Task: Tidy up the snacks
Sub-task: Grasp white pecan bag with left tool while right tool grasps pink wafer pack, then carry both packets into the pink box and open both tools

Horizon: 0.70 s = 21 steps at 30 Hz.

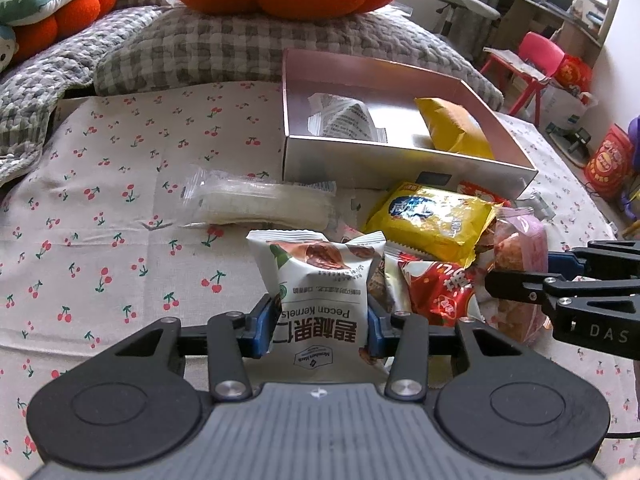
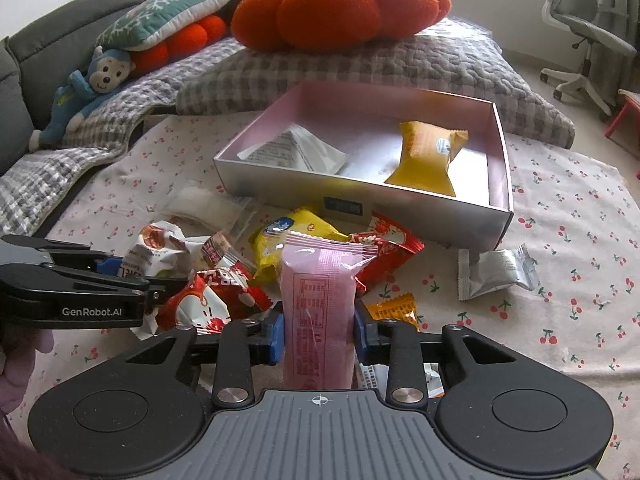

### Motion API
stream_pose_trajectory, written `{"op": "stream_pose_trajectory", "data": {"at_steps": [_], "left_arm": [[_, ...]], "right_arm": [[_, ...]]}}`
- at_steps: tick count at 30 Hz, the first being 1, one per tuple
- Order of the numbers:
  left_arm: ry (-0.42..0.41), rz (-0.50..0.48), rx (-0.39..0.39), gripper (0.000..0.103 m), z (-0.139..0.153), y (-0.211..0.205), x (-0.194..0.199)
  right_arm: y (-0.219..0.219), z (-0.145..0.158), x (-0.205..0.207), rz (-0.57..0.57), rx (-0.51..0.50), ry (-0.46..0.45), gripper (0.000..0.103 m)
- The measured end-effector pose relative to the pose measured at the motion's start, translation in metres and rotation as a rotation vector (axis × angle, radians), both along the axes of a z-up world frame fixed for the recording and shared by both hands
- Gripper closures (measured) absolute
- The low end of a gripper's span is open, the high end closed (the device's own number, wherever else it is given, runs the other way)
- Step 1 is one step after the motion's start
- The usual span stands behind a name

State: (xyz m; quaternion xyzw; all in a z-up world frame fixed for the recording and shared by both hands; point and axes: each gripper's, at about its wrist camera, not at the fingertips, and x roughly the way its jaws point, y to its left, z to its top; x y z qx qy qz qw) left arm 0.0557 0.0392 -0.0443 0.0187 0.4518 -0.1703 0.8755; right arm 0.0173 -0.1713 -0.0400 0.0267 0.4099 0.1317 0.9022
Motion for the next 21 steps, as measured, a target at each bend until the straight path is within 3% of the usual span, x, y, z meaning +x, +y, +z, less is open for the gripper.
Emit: {"op": "stream_pose_trajectory", "data": {"at_steps": [21], "left_arm": [[-0.029,0.010,-0.076,0.063,0.027,0.002,-0.001]], "right_arm": [[-0.011,0.027,-0.002,-0.032,0.050,-0.018,0.072]]}}
